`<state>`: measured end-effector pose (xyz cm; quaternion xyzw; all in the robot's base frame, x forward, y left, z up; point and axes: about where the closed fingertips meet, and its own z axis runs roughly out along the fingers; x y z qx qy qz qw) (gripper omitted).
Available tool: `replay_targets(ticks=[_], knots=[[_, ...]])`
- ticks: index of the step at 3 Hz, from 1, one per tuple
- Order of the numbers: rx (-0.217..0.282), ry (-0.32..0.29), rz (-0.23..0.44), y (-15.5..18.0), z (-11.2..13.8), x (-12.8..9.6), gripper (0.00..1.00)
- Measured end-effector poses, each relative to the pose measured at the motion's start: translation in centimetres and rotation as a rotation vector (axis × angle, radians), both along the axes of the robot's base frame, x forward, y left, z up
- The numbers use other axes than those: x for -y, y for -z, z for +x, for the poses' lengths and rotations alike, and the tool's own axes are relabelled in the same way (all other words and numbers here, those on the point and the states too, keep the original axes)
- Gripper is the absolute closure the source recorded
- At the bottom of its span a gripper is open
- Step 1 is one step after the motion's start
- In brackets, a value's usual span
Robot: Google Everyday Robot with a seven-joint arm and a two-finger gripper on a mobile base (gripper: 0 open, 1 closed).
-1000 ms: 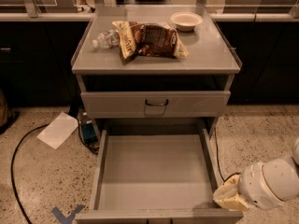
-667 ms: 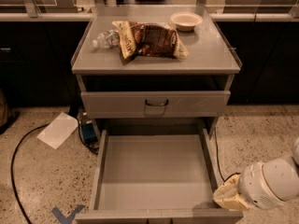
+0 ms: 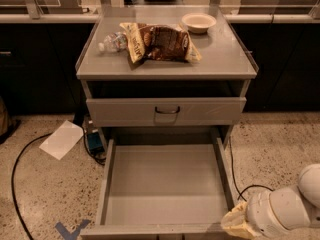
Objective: Close middle drawer
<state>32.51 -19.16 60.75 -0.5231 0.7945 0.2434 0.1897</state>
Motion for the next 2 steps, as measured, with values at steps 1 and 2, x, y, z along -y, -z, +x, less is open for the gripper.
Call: replay_targets(ticks=[1, 2], knots=[[-0.023, 0.018, 0.008, 4.7, -0.2, -0.3, 1.0], [-0.047, 0.028, 0.038, 8.4, -0.3, -1.3, 1.0]])
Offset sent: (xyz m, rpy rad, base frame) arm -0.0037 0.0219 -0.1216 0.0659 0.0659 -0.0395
